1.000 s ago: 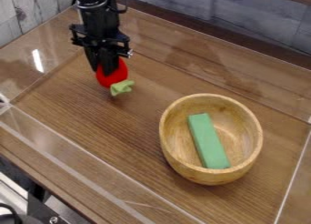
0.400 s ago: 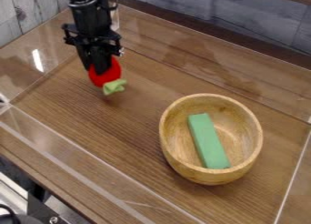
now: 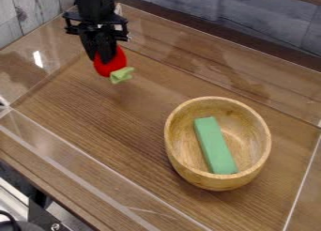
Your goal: Move the red fruit to the left
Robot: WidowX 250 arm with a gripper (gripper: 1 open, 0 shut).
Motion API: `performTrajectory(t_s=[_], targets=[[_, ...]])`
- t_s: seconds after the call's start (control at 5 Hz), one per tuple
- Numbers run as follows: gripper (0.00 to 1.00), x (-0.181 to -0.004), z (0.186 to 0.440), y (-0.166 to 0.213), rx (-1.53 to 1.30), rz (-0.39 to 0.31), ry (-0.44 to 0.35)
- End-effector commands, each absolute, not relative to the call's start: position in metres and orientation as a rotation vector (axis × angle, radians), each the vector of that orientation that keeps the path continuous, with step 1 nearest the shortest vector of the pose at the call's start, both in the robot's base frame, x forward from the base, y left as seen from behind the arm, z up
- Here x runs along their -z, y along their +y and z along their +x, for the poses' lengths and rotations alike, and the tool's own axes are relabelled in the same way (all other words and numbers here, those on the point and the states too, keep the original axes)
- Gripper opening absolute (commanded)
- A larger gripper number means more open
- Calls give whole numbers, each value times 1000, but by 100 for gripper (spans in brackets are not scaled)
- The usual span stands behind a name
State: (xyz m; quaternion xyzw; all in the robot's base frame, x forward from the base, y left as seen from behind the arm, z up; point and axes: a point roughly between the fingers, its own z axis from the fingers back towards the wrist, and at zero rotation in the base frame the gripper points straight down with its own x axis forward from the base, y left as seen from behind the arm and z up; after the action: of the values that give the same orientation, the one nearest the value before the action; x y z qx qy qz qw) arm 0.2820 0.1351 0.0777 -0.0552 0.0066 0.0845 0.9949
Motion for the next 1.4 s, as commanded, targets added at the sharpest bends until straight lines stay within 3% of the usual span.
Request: performTrajectory(t_s=[0.0,0.2,0.6,0.8,1.2], targets=[[0,-98,285,161,-172,-69,-67],[0,-92,279,180,-169,-64,-68],[0,-61,272,179,-204,-60,-58],[100,-61,276,177,-244,-66,-55],[100,-69,279,174,-341,-84,-73]])
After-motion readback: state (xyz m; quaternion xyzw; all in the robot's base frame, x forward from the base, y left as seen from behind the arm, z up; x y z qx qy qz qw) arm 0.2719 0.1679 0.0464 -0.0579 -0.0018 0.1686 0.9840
